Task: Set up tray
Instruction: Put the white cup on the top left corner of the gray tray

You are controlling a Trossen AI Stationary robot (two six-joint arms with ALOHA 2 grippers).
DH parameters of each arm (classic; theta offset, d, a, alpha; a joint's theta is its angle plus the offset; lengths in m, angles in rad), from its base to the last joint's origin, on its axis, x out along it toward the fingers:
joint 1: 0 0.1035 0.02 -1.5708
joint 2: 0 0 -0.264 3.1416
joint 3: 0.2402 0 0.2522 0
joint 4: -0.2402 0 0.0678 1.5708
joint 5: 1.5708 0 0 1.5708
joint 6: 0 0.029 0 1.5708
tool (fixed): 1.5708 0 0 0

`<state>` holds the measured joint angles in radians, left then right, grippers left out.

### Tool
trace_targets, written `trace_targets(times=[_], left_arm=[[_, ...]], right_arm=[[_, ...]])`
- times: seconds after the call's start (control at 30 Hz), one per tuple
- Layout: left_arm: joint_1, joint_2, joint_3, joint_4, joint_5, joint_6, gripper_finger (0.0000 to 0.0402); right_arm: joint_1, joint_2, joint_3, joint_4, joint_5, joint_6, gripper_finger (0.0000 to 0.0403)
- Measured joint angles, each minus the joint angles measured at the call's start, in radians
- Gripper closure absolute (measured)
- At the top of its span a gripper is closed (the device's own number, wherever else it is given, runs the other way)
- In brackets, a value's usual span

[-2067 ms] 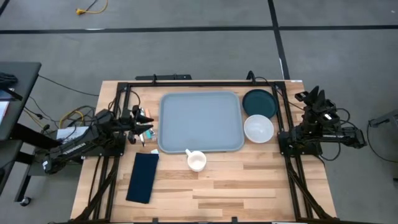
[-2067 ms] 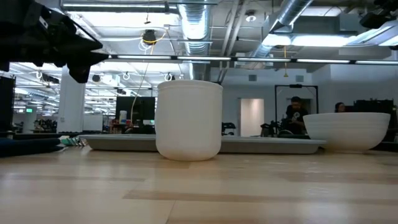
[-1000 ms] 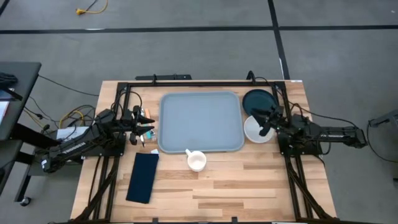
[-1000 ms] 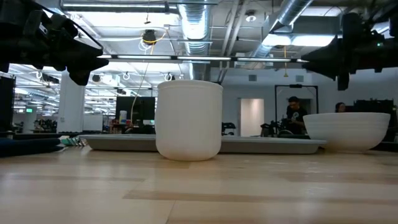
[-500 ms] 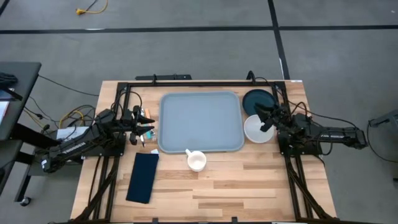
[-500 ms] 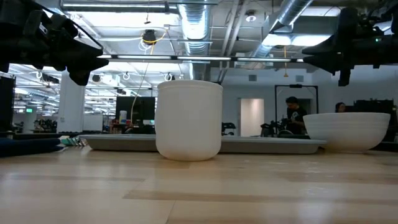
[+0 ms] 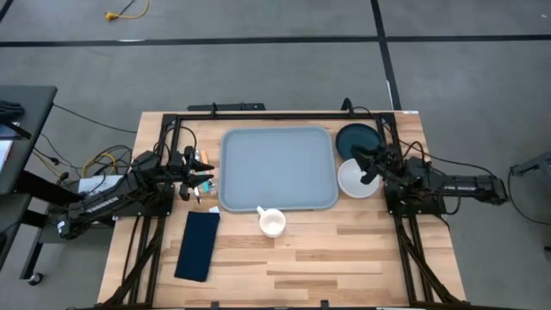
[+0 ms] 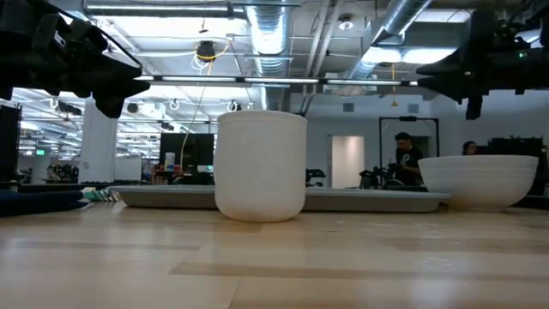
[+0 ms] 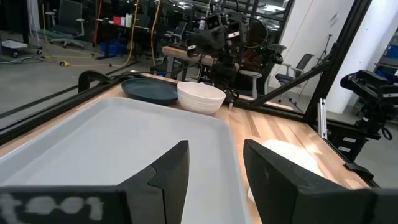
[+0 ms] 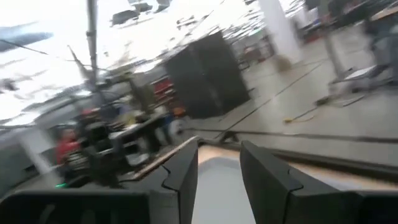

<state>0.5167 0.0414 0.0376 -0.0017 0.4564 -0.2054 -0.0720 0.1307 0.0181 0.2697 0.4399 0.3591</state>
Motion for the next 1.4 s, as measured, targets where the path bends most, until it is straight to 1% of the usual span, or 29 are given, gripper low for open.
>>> trace_targets(times=[0.07,0.2,0.27,0.4,0.53,0.67,0.77,0.87,0.97,1.13,1.27,1.33,1.4], left_arm=[[0.0,0.0,0.0,0.0,0.0,0.0,0.026],[0.0,0.0,0.0,0.0,0.0,0.0,0.026],[0.0,0.0,0.0,0.0,0.0,0.0,0.026],[0.0,0.0,0.0,0.0,0.0,0.0,0.026],[0.0,0.0,0.0,0.0,0.0,0.0,0.026],[0.0,0.0,0.0,0.0,0.0,0.0,0.026],[0.0,0.0,0.0,0.0,0.0,0.0,0.026],[0.0,0.0,0.0,0.0,0.0,0.0,0.026],[0.0,0.0,0.0,0.0,0.0,0.0,0.026],[0.0,0.0,0.0,0.0,0.0,0.0,0.026],[0.0,0.0,0.0,0.0,0.0,0.0,0.026],[0.0,0.0,0.0,0.0,0.0,0.0,0.026],[0.0,0.0,0.0,0.0,0.0,0.0,0.026]], right_arm=[[0.017,0.0,0.0,0.006,-0.073,0.013,0.029],[0.06,0.0,0.0,0.045,-0.271,-0.01,0.029],[0.088,0.0,0.0,0.07,-0.328,-0.049,0.029],[0.161,0.0,0.0,0.099,-0.342,-0.139,0.029],[0.249,0.025,0.0,0.121,-0.344,-0.184,0.029],[0.352,0.092,0.0,0.183,-0.344,-0.193,0.029],[0.433,0.17,0.0,0.283,-0.344,-0.233,0.029],[0.505,0.254,0.035,0.318,-0.303,-0.291,0.029],[0.559,0.353,0.106,0.288,-0.179,-0.328,0.029],[0.613,0.563,0.243,0.157,0.041,-0.329,0.029],[0.621,0.751,0.372,0.091,0.155,-0.295,0.029],[0.61,0.847,0.463,-0.001,0.197,-0.236,0.029],[0.588,0.932,0.567,-0.157,0.211,-0.163,0.029]])
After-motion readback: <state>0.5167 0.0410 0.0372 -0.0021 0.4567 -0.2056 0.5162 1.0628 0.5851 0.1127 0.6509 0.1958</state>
